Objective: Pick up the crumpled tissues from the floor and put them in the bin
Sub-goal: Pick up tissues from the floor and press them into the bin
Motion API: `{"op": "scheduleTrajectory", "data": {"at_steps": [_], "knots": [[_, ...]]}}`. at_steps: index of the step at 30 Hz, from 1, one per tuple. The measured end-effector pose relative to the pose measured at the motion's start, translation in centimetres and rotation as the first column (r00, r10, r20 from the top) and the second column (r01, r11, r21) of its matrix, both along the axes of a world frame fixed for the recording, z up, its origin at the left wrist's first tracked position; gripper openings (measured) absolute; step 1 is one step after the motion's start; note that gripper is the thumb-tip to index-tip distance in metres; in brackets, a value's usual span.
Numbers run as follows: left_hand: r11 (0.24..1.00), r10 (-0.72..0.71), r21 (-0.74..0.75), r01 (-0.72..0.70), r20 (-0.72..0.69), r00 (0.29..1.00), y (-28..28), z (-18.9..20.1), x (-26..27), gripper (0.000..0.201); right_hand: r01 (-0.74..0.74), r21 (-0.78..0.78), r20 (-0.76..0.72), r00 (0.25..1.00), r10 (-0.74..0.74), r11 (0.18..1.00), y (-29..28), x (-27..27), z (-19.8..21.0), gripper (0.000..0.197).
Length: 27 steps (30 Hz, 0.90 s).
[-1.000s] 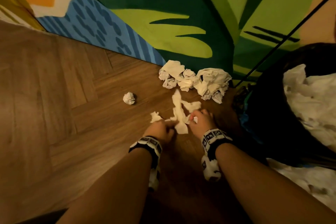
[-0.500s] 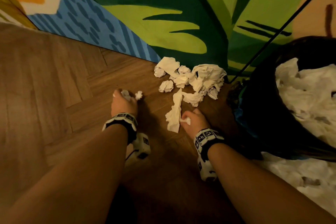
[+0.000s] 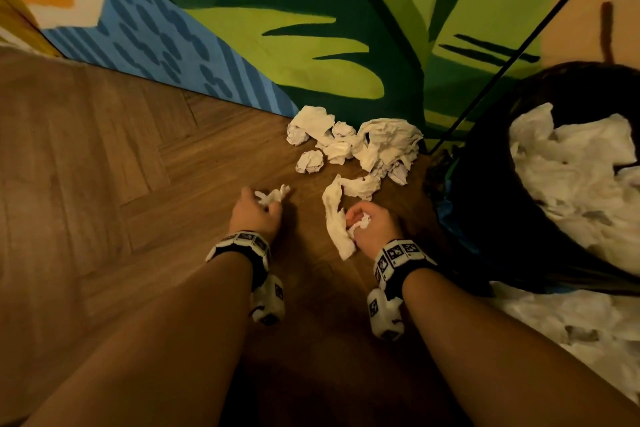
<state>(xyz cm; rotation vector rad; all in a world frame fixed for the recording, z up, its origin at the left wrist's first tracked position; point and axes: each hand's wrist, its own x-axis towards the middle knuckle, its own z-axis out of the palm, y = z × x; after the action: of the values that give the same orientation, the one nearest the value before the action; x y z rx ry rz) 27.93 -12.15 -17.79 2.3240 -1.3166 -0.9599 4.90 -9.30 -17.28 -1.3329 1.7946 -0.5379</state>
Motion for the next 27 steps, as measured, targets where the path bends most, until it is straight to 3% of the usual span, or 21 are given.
{"op": "scheduleTrajectory", "data": {"at_steps": [2, 4, 6, 8, 11, 13, 15, 19, 22, 27], "knots": [[0.996, -0.077, -0.059, 0.073, -0.07, 0.995, 0.3, 0.3, -1.0, 0.018, 0.031, -0.019, 0.023, 0.999, -0.03, 0.999, 0.0, 0.1, 0.6, 0.038], [0.976, -0.21, -0.077, 0.204, -0.072, 0.975, 0.5, 0.7, -2.0, 0.016, 0.049, -0.037, 0.016, 0.999, -0.049, 0.998, 0.1, 0.1, 1.2, 0.029], [0.947, -0.32, -0.073, 0.314, -0.087, 0.944, 0.8, 1.0, -3.3, 0.026, 0.06, -0.065, -0.013, 0.998, -0.061, 0.996, 0.5, -0.2, 1.8, 0.023], [0.903, -0.429, -0.015, 0.43, -0.124, 0.895, 1.2, 1.2, -4.8, 0.05, 0.07, -0.08, -0.025, 0.997, -0.072, 0.994, 0.8, -0.8, 2.5, 0.022], [0.752, -0.63, 0.148, 0.642, -0.121, 0.767, 1.6, 1.3, -7.2, 0.085, 0.06, -0.096, -0.026, 0.998, -0.063, 0.994, 1.6, -2.1, 3.5, 0.025], [0.643, -0.733, 0.236, 0.729, -0.086, 0.674, 1.9, 0.9, -8.5, 0.083, 0.047, -0.094, -0.016, 0.999, -0.048, 0.995, 2.1, -3.1, 4.1, 0.029], [0.591, -0.788, 0.279, 0.757, -0.002, 0.616, 2.3, 0.7, -9.6, 0.07, 0.068, -0.066, 0.025, 0.997, -0.067, 0.996, 2.9, -4.0, 4.6, 0.032], [0.647, -0.76, 0.236, 0.725, 0.125, 0.638, 2.9, 0.9, -10.9, 0.04, 0.037, -0.094, 0.02, 0.999, -0.035, 0.995, 4.8, -5.6, 5.3, 0.031], [0.692, -0.718, 0.15, 0.706, 0.047, 0.695, 4.1, 1.6, -11.5, 0.02, -0.006, -0.106, -0.033, 0.999, 0.002, 0.994, 6.3, -6.5, 5.9, 0.007], [0.81, -0.587, -0.04, 0.586, -0.081, 0.806, 5.4, 5.8, -10.6, 0.02, -0.068, -0.062, -0.002, 0.998, 0.068, 0.996, 7.5, -5.9, 7.3, 0.023]]}}
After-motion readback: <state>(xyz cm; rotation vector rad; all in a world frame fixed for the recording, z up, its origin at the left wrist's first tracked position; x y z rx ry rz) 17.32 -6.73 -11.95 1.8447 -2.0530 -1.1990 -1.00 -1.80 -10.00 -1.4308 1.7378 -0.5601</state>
